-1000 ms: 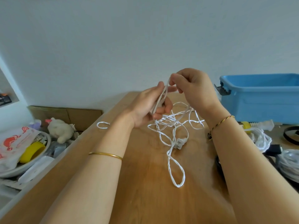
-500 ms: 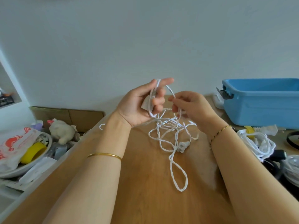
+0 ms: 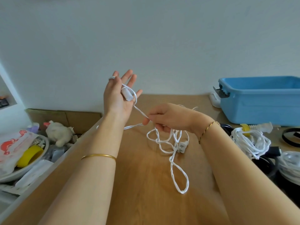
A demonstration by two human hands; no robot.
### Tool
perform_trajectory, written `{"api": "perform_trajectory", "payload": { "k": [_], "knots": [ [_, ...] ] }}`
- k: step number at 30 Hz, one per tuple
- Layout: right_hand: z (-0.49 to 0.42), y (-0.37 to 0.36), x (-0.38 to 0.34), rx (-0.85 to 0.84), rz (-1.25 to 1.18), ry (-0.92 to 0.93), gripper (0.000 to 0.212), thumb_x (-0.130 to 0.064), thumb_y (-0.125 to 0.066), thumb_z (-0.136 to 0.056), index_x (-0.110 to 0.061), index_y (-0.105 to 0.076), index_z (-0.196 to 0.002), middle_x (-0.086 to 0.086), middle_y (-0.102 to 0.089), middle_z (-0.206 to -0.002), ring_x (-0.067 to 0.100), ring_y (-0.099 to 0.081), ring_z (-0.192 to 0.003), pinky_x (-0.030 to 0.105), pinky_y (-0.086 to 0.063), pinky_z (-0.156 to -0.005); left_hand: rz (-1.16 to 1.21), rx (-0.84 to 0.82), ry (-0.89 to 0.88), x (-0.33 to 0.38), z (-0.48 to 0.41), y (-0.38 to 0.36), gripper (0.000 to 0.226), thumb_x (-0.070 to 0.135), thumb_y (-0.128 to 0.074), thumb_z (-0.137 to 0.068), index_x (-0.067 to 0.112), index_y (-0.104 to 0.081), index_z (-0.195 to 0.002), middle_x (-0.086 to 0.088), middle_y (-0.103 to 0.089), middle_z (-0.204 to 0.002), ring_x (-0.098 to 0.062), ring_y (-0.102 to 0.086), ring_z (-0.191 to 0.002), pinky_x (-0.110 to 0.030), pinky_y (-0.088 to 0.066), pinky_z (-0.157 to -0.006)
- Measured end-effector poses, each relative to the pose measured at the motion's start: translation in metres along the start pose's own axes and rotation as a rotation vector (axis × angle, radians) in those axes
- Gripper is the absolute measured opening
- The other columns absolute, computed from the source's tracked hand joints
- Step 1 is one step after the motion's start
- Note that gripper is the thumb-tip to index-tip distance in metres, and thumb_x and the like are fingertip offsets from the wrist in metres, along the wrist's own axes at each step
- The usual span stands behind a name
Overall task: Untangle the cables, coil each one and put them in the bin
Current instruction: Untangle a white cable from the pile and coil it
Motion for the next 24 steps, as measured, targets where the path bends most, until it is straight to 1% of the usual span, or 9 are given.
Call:
{"api": "perform_trajectory", "payload": {
  "k": [2, 4, 7, 10, 14, 17, 19, 21, 24],
  "knots": [
    [0.002, 0.005, -0.002, 0.014, 0.082, 0.009, 0.018, -0.022, -0.054, -0.093, -0.012, -0.068, -0.098, -0.003, -0.058, -0.064, 0.012, -0.054, -0.058, 0.023, -0.048, -0.060, -0.263, -0.007, -0.088, -0.002, 0.004, -0.003, 0.036, 0.021, -0.031, -0.106, 0.024, -0.036, -0.141, -0.001, -0.068, -0.105, -0.013, -0.069, -0.093, -0.051, -0.048, -0.094],
    [0.003, 0.016, -0.001, 0.107, 0.107, 0.009, 0.015, -0.020, -0.059, -0.090, -0.009, -0.068, -0.092, -0.003, -0.061, -0.064, 0.015, -0.057, -0.059, 0.020, -0.047, -0.056, -0.571, -0.079, -0.189, -0.006, 0.007, -0.007, 0.043, 0.019, -0.032, -0.105, 0.023, -0.029, -0.148, -0.003, -0.068, -0.102, -0.014, -0.070, -0.088, -0.043, -0.052, -0.091],
    [0.004, 0.028, 0.000, 0.227, 0.148, 0.016, 0.010, -0.017, -0.062, -0.086, -0.010, -0.068, -0.085, -0.006, -0.063, -0.062, 0.005, -0.056, -0.053, 0.011, -0.040, -0.049, -0.991, -0.223, -0.309, -0.015, 0.013, -0.019, 0.048, 0.015, -0.034, -0.103, 0.027, -0.030, -0.149, -0.010, -0.067, -0.093, -0.014, -0.068, -0.077, -0.028, -0.051, -0.083],
    [0.004, 0.035, 0.002, 0.266, 0.271, 0.001, 0.008, -0.015, -0.065, -0.081, -0.018, -0.065, -0.074, -0.005, -0.064, -0.066, 0.006, -0.054, -0.057, 0.015, -0.040, -0.051, -1.328, -0.345, -0.359, -0.021, 0.022, -0.028, 0.049, 0.020, -0.038, -0.101, 0.038, -0.034, -0.146, -0.004, -0.064, -0.082, -0.013, -0.064, -0.071, -0.028, -0.050, -0.078],
    [0.006, 0.057, 0.017, 0.492, 0.296, -0.037, 0.014, -0.022, -0.074, -0.073, -0.028, -0.062, -0.071, -0.011, -0.051, -0.065, 0.007, -0.047, -0.059, 0.028, -0.045, -0.062, -1.437, -0.474, -0.166, -0.029, 0.029, -0.032, 0.037, 0.023, -0.041, -0.102, 0.029, -0.048, -0.138, -0.001, -0.065, -0.093, -0.002, -0.061, -0.065, -0.025, -0.044, -0.070],
    [0.006, 0.060, 0.024, 0.588, 0.266, -0.024, 0.014, -0.028, -0.076, -0.071, -0.029, -0.062, -0.071, -0.010, -0.051, -0.065, 0.010, -0.049, -0.064, 0.032, -0.046, -0.066, -1.408, -0.614, -0.060, -0.033, 0.032, -0.040, 0.017, 0.030, -0.045, -0.101, 0.021, -0.059, -0.100, 0.009, -0.067, -0.093, 0.010, -0.051, -0.056, -0.017, -0.040, -0.069],
    [0.006, 0.059, 0.023, 0.564, 0.264, -0.009, 0.014, -0.034, -0.077, -0.072, -0.031, -0.063, -0.071, -0.009, -0.056, -0.070, 0.013, -0.053, -0.069, 0.032, -0.046, -0.067, -1.403, -0.678, -0.044, -0.030, 0.031, -0.040, 0.023, 0.043, -0.056, -0.093, 0.033, -0.062, -0.114, 0.019, -0.067, -0.110, 0.017, -0.056, -0.079, -0.013, -0.044, -0.082],
    [0.007, 0.055, 0.023, 0.484, 0.270, -0.013, 0.011, -0.036, -0.076, -0.073, -0.032, -0.067, -0.078, -0.005, -0.062, -0.078, 0.013, -0.055, -0.071, 0.033, -0.048, -0.069, -1.484, -0.681, -0.091, -0.024, 0.027, -0.036, 0.046, 0.052, -0.063, -0.085, 0.047, -0.051, -0.129, 0.028, -0.052, -0.133, 0.009, -0.052, -0.116, -0.025, -0.045, -0.100],
    [0.008, 0.050, 0.024, 0.411, 0.235, -0.017, 0.019, -0.019, -0.069, -0.081, -0.028, -0.070, -0.098, 0.005, -0.064, -0.087, 0.014, -0.056, -0.069, 0.026, -0.048, -0.067, -1.645, -0.574, -0.201, -0.012, 0.021, -0.031, 0.042, 0.036, -0.063, -0.089, 0.039, -0.054, -0.131, 0.021, -0.050, -0.139, -0.006, -0.049, -0.127, -0.035, -0.042, -0.105]
  ]
}}
Point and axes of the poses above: each hand's wrist, its own z-axis away from the middle knuckle, its own y-axis out of the back of the hand, x = y × z, the point moved 5 cm from there along -z, towards the middle knuckle
